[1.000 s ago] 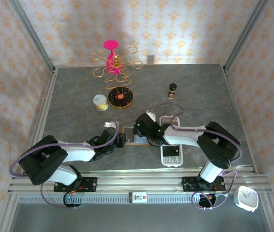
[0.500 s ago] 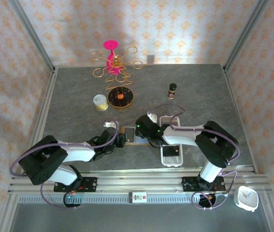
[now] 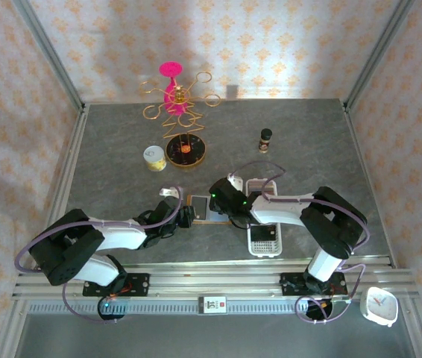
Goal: Put the credit cards into the card holder
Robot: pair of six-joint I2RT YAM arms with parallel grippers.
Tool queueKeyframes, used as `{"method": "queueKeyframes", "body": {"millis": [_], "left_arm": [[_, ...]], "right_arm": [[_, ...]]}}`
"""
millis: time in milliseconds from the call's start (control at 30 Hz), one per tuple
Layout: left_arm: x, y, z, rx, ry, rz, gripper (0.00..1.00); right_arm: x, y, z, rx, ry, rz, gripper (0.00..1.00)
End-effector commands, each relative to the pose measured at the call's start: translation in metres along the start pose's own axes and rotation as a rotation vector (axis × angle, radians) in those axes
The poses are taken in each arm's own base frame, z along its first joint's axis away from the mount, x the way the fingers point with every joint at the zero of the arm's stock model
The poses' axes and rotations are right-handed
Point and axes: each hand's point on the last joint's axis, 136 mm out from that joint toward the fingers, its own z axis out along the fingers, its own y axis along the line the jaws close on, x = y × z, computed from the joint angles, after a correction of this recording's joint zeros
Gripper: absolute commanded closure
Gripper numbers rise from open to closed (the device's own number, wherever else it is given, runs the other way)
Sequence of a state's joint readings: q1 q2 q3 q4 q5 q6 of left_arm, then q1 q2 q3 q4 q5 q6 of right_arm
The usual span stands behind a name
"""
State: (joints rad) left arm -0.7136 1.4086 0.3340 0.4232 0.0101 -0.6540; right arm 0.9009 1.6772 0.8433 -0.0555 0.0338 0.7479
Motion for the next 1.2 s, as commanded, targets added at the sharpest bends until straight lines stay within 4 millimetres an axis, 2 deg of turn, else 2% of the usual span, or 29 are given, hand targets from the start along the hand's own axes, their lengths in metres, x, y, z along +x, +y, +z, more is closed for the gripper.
{"method": "queueKeyframes", "body": {"millis": [0, 833, 1167], "left_arm": [[-0.004, 0.003, -0.003, -0.009, -0.026, -0.002, 0.70], [-0.004, 0.004, -0.003, -0.014, -0.027, -0.003, 0.70], [-0.004, 0.004, -0.004, -0.014, -0.028, 0.000, 0.70]], "right_arm": [[0.006, -0.007, 0.004, 0.014, 0.013, 0.007, 0.49], [0.009, 0.026, 0.004, -0.109, 0.058, 0.027, 0.48], [0.004, 0.047, -0.002, -0.198, 0.063, 0.067, 0.47]]}}
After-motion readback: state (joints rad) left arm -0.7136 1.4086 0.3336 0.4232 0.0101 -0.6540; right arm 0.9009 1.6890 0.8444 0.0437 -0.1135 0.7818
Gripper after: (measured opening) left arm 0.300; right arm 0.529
